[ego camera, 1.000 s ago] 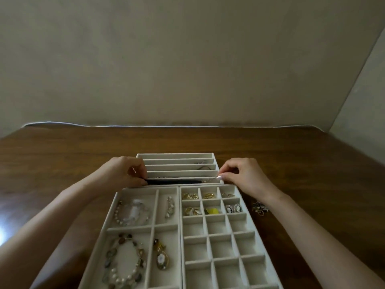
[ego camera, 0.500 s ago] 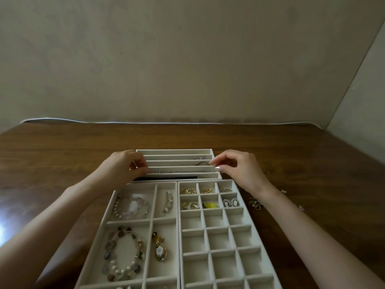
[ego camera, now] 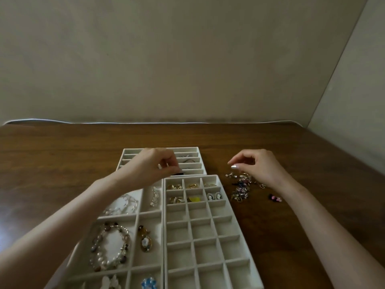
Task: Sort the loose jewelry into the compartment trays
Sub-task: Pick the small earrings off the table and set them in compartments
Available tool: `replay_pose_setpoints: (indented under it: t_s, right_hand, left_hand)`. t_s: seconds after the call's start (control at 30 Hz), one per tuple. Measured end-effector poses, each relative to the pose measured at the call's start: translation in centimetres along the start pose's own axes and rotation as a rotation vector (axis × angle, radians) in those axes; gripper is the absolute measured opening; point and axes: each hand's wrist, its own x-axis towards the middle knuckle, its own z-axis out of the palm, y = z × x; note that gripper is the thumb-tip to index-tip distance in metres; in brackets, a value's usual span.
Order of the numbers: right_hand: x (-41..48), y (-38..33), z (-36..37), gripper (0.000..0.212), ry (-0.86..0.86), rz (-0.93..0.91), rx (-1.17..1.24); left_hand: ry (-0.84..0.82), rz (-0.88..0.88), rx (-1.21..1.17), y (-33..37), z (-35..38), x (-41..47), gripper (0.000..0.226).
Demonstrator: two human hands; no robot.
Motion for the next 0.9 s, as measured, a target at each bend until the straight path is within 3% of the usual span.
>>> replay_pose_setpoints:
  t_s: [0.37,0.6,0.9]
  right_hand:
    - [-4.7,3.1,-0.6,0.017,0.06,-0.008,-0.078]
    - [-5.0,4.6,0.7,0.014,0.079,-0.022,-0.13]
    - [-4.8,4.3,1.1,0.01,0.07,-0.056,-0.191]
  left_hand:
    - [-0.136,0.232,0.101,6.8,6.5,2.7,0.016]
    - [-0.088,0.147,0.186,8.0,9.3,5.0,0.018]
    - [-0.045,0.05,0.104,6.5,10.8,4.9,0.017]
